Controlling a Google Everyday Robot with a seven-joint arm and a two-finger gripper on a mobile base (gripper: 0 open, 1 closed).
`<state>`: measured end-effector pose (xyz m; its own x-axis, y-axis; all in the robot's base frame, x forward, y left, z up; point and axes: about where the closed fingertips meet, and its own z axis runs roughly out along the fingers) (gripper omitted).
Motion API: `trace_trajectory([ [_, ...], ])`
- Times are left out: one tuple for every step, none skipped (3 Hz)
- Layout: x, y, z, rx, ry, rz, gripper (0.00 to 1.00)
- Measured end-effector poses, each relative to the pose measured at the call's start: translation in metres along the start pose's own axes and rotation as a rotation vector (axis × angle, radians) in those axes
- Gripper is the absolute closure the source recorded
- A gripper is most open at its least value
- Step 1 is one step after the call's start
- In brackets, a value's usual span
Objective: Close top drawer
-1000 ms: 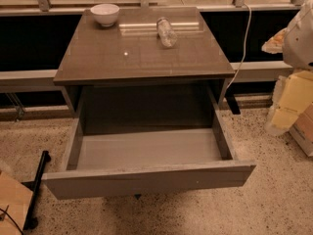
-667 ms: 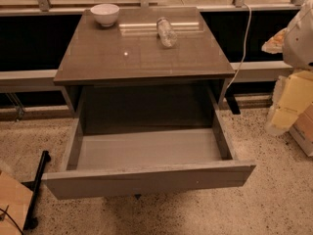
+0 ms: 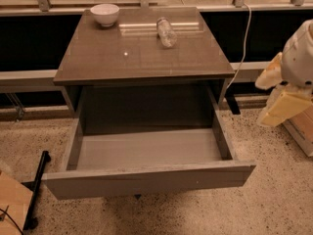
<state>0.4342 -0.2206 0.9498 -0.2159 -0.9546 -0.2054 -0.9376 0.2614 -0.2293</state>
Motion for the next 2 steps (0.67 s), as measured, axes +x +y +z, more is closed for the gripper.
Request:
trace_trajectory([
  [0.016, 0.0162, 0.0397, -0.038, -0.026, 0.012, 0.65],
  [0.0169, 0.0174, 0.0416, -0.034, -0.024, 0.014, 0.88],
])
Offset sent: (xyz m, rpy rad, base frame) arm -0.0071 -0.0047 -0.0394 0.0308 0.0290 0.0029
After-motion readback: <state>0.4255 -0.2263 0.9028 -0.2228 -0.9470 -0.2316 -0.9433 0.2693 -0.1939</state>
